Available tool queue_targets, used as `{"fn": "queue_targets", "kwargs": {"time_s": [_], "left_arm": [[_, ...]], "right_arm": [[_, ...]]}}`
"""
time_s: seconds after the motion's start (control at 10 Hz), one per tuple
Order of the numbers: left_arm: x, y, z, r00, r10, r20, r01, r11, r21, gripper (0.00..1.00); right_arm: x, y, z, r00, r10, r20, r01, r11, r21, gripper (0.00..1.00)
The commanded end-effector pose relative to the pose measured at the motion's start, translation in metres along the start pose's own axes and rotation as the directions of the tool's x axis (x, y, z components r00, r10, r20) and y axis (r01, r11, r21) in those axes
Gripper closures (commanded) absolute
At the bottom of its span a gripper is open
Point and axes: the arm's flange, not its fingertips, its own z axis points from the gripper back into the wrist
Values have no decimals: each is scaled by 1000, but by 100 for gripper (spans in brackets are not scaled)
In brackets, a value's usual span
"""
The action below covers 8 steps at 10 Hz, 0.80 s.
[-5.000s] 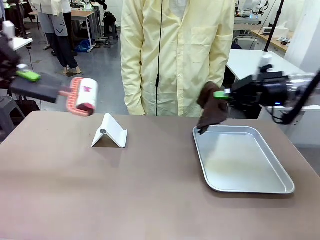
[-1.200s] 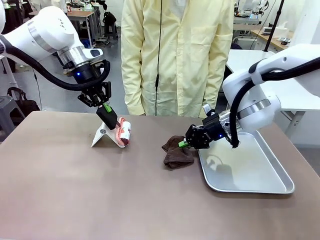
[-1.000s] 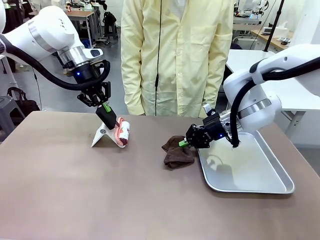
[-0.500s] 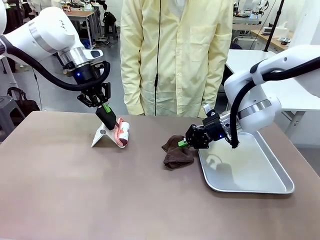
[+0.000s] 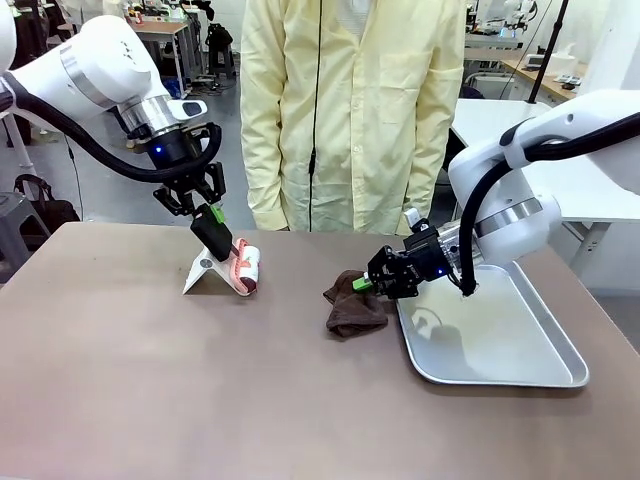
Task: Clean the surface of the table.
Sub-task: Return the Lint Roller and towel to their original positions.
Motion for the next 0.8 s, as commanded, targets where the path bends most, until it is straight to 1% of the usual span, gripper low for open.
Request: {"fn": "queue_targets", "kwargs": {"time_s": [0.0,0.3,0.6,0.7], "left_arm": [[3,-3,4,1000,25,13,-25,999,25,0],[-4,0,9,999,35,35,-35,999,0,0],[-20,5,20,997,37,73,-35,999,-29,0],[-29,8,24,996,33,84,-30,999,-39,0]], "right_arm": [[4,-5,-1,1000,11,6,-11,999,32,0],[3,-6,1,1000,17,5,-17,999,40,0],[1,-3,3,999,41,-13,-40,996,76,0],[-2,1,7,999,51,-8,-51,997,61,0]]}}
